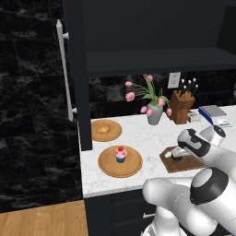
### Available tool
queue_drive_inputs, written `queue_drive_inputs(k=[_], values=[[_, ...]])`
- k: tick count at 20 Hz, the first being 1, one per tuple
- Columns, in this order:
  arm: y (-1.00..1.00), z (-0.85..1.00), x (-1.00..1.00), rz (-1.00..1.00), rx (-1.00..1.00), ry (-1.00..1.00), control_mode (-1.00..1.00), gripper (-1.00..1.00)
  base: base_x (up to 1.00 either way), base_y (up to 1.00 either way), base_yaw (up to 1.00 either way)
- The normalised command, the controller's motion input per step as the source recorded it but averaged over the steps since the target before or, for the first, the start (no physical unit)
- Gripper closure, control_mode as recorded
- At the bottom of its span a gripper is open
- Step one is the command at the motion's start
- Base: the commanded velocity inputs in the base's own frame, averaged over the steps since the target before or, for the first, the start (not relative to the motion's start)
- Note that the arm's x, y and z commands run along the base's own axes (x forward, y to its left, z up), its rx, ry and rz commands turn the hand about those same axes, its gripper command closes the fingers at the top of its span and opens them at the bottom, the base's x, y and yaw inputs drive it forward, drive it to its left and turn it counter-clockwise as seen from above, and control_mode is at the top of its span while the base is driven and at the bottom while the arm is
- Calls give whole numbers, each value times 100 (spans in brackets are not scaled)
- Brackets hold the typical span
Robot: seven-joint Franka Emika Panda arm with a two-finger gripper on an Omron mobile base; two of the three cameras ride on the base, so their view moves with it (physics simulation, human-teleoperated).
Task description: From the different types of pastries on the counter, select a croissant and place it on the cutting board. Then retrieve a jar of jam from the cabinet and place it alongside the croissant on the cutting board.
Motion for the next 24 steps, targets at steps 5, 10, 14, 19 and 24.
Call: queue_drive_inputs(k=[5, 10, 14, 19, 24], values=[[6, -11, 0, -1, 0, 0, -100, 100, 0, 0, 0], [49, -33, -4, -3, 0, 0, -100, -100, 0, 0, 0], [25, -7, -1, -3, 1, 0, -100, -100, 0, 0, 0], [0, 65, -32, 0, 2, -7, -100, -100, 0, 0, 0], [0, 78, -63, -1, 1, -11, -100, -100, 0, 0, 0]])
